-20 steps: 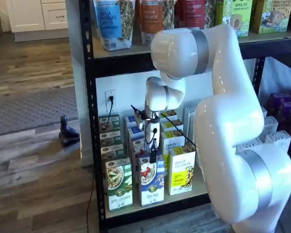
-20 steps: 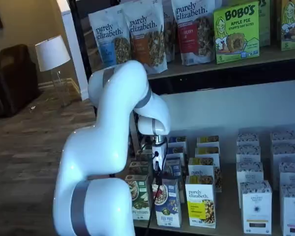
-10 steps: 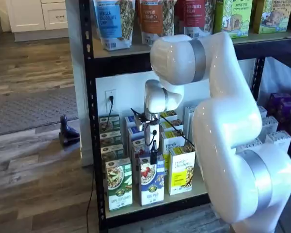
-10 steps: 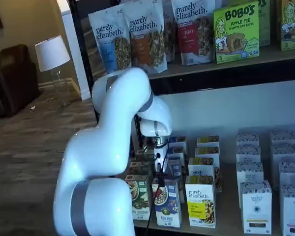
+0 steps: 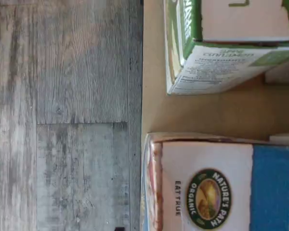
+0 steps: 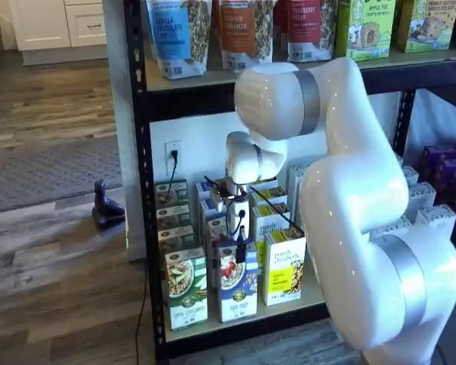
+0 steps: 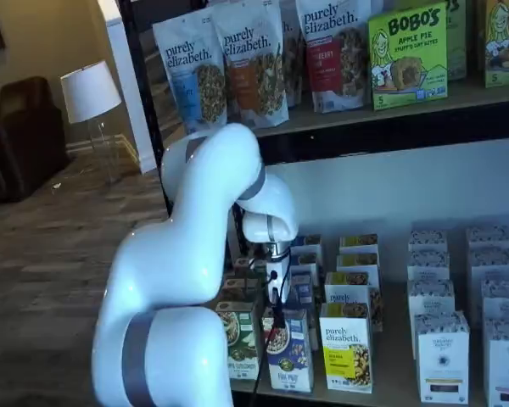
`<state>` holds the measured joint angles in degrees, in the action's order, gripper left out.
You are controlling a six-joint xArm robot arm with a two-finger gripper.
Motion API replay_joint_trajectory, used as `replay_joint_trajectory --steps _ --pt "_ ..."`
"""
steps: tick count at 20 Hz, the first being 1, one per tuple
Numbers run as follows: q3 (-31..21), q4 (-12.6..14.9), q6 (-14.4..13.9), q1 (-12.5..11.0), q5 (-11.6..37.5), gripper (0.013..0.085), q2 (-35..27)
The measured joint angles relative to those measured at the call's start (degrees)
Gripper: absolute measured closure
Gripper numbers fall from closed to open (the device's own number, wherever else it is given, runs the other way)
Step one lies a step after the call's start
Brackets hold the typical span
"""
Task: Pick up the blue and white box that is on the bottom shelf, the second box from the left
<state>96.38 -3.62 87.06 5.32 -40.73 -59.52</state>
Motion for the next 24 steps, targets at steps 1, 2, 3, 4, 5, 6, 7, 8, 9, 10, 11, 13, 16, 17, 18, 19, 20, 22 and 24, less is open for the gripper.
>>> replay_joint_trajectory --steps 1,2,3,4,5,6,7,8,9,10,11,13,16,17,18,19,20,22,24 --pt "0.0 0.2 -0.3 0.1 0.1 0.0130 -0.1" --pt "-0.1 0.4 -0.5 0.2 0.3 0.0130 -0.3" --pt "-0.1 0.6 -0.7 0.3 0.4 0.0130 -0.4" --pt "-0.2 0.6 -0.8 0.4 0.5 0.0130 -0.5" --pt "-0.3 0.7 -1.0 0.5 0.8 0.0130 -0.7" --pt "-0.4 0.8 -1.2 0.6 1.0 0.0130 -0.8" --pt "-0.5 1.0 -1.5 0.8 1.3 0.0130 -0.9" --pt "-0.6 1.3 -1.9 0.9 1.5 0.0130 -1.1" --pt "-0.6 1.5 -2.2 1.0 1.7 0.0130 -1.2" --pt "-0.7 1.7 -2.4 1.2 1.9 0.0130 -1.4" --pt "-0.8 1.9 -2.7 1.3 2.2 0.0130 -1.5" --pt "-1.1 2.2 -3.2 1.5 2.6 0.0130 -1.7" --pt "-1.7 2.5 -3.5 1.6 3.7 0.0130 -1.8" --pt "-1.8 2.4 -3.5 1.6 4.0 0.0130 -1.8" --pt "-1.9 2.3 -3.4 1.6 4.1 0.0130 -1.9" --pt "-1.9 2.3 -3.3 1.6 4.2 0.0130 -1.9" --pt "-1.9 2.2 -3.3 1.6 4.1 0.0130 -1.9" --pt "-2.0 2.1 -3.1 1.6 4.2 0.0130 -1.9" --pt "-2.2 2.1 -3.1 1.5 4.3 0.0210 -1.8"
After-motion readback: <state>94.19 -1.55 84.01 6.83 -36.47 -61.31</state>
